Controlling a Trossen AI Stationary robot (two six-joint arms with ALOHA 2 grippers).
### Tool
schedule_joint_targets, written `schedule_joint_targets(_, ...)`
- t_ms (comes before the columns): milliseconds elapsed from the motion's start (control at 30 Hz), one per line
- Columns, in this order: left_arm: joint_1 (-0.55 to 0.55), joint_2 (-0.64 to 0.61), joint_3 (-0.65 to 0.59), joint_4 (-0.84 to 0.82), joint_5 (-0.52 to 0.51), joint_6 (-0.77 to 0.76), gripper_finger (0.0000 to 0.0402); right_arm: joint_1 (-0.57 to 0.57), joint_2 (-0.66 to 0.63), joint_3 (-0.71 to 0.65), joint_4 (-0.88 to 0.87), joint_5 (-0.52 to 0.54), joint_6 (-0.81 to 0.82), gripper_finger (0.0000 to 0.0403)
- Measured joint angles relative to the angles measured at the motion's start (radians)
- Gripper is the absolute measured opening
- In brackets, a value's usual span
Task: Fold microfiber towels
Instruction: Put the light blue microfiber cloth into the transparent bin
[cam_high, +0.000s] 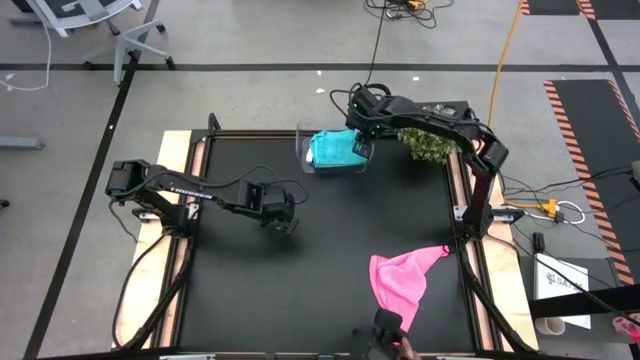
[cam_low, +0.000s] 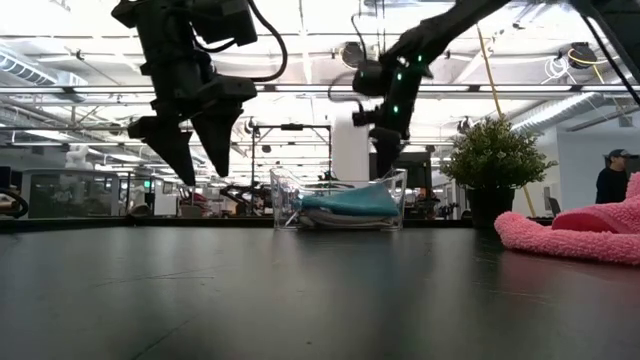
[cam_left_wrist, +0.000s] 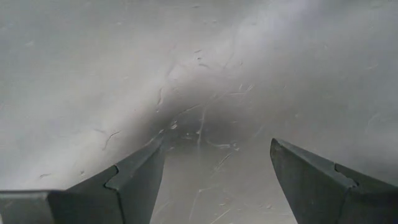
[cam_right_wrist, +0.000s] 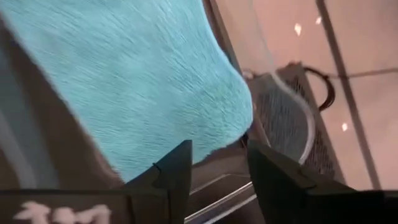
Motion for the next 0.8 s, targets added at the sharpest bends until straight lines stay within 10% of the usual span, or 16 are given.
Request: schedule_joint_targets(800, 0.005, 0.0, 0.0, 0.052, -0.009, -0.024, 0.0296, 0.014, 0.106, -0.082, 0.225, -0.127, 0.038, 0.0074)
